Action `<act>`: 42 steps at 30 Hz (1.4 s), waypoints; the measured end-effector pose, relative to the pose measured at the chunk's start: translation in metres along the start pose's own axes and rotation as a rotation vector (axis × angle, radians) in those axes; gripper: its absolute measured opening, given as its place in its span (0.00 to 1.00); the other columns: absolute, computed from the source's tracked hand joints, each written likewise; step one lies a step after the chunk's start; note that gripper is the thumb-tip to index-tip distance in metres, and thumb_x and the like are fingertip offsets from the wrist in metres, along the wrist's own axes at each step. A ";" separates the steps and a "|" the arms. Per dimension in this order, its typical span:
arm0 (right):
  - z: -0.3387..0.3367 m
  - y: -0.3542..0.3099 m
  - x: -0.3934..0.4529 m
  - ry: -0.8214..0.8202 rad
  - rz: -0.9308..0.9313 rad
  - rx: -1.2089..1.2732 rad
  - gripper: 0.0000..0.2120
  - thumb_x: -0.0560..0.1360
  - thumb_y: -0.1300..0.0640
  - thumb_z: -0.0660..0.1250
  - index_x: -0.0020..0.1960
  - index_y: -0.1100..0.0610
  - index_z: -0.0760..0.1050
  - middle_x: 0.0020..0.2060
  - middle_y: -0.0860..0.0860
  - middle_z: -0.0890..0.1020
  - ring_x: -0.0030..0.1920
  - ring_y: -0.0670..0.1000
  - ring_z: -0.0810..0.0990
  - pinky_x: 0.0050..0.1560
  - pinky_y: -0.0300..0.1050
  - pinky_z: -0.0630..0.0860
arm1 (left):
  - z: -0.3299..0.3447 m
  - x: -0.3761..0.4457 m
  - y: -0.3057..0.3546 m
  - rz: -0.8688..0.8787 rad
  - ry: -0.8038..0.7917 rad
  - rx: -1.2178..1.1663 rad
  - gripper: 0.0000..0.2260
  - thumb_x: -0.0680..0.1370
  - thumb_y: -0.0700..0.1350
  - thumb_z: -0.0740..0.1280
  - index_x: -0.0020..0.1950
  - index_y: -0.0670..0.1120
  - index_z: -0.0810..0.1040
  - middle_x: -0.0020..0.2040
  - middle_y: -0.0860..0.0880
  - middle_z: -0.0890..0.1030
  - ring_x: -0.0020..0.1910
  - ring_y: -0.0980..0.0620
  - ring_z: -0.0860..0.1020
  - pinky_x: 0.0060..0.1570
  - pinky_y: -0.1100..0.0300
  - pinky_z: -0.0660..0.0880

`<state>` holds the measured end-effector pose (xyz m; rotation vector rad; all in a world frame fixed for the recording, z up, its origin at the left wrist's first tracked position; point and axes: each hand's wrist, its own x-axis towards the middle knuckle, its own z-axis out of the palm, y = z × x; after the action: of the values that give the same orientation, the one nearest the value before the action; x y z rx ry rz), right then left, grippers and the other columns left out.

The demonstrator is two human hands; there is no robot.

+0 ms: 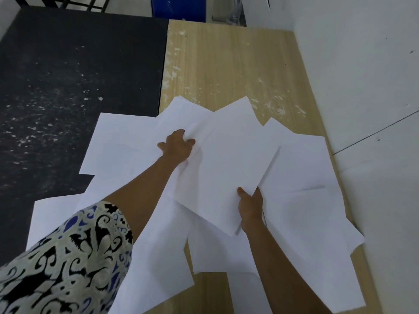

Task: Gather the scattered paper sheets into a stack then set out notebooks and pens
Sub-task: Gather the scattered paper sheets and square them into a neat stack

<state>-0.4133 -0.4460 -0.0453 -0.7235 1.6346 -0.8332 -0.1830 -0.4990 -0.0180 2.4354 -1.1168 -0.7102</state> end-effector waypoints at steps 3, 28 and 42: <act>0.007 -0.007 -0.003 -0.021 -0.035 0.048 0.17 0.77 0.68 0.63 0.65 0.61 0.73 0.57 0.55 0.80 0.57 0.54 0.78 0.64 0.48 0.72 | -0.012 -0.011 -0.022 -0.082 0.111 0.011 0.20 0.79 0.52 0.63 0.68 0.46 0.67 0.58 0.45 0.78 0.58 0.42 0.75 0.57 0.51 0.59; 0.040 -0.013 -0.007 -0.298 -0.053 -0.330 0.16 0.76 0.62 0.67 0.63 0.55 0.75 0.55 0.51 0.81 0.56 0.54 0.79 0.61 0.51 0.74 | -0.043 -0.029 -0.091 -0.180 -0.090 -0.261 0.20 0.76 0.48 0.70 0.65 0.40 0.75 0.63 0.42 0.77 0.59 0.40 0.76 0.60 0.47 0.74; -0.029 0.017 -0.048 -0.388 -0.025 -0.181 0.20 0.77 0.62 0.67 0.68 0.54 0.70 0.58 0.49 0.79 0.56 0.49 0.78 0.49 0.40 0.73 | -0.065 -0.153 -0.126 -0.432 -0.566 -0.529 0.24 0.76 0.36 0.63 0.72 0.45 0.67 0.67 0.46 0.71 0.57 0.47 0.72 0.46 0.55 0.75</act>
<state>-0.4328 -0.3931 -0.0287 -0.9686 1.3614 -0.5246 -0.1561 -0.2948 0.0133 2.0591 -0.4490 -1.6646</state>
